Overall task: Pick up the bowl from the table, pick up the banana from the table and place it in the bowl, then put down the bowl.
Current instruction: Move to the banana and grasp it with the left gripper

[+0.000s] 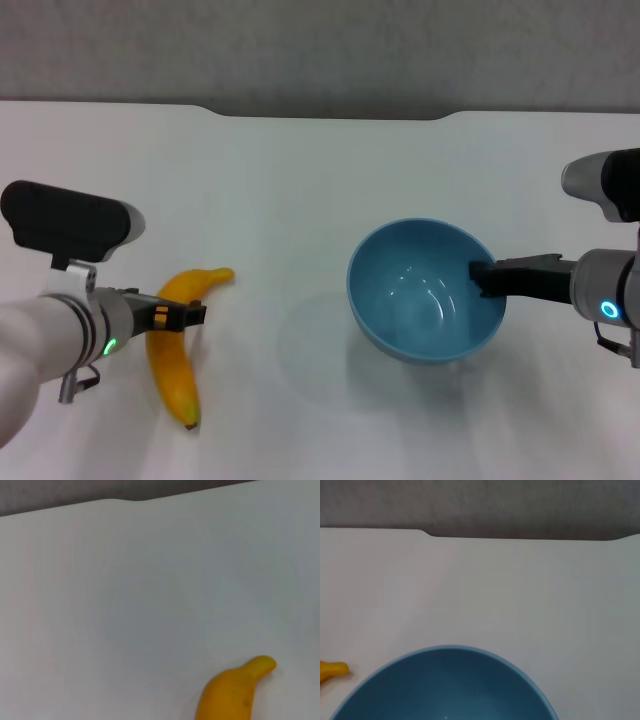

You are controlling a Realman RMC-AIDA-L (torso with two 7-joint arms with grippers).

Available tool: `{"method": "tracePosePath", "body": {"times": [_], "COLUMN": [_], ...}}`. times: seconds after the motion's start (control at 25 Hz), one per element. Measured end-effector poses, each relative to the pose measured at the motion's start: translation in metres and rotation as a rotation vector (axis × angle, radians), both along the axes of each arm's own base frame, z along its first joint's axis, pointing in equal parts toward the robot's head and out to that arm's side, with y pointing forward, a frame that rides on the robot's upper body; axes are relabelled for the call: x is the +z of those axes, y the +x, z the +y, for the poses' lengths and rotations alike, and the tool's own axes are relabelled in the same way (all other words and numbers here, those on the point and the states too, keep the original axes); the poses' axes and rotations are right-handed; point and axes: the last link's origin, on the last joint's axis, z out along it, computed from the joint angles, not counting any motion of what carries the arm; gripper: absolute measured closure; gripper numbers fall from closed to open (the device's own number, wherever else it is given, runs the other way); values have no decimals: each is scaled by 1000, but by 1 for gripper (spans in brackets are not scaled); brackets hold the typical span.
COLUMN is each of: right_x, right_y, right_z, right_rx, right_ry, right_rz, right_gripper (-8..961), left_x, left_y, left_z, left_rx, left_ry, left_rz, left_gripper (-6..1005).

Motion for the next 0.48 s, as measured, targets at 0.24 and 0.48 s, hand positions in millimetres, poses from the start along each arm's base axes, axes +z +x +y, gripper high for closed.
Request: {"method": "tracePosePath", "body": {"times": [0.24, 0.48], "right_x": [0, -2], "right_y": [0, -2], "right_z": [0, -1], "right_rx": [5, 10], "right_ry": [-1, -7], "right_rz": [1, -1], "right_gripper": [919, 919], "left_x": [4, 5], "left_y": [5, 5], "left_z": [8, 16], "left_rx": [1, 5], "left_ry": [0, -2], "left_rz": [30, 52], "left_gripper": [106, 106]}}
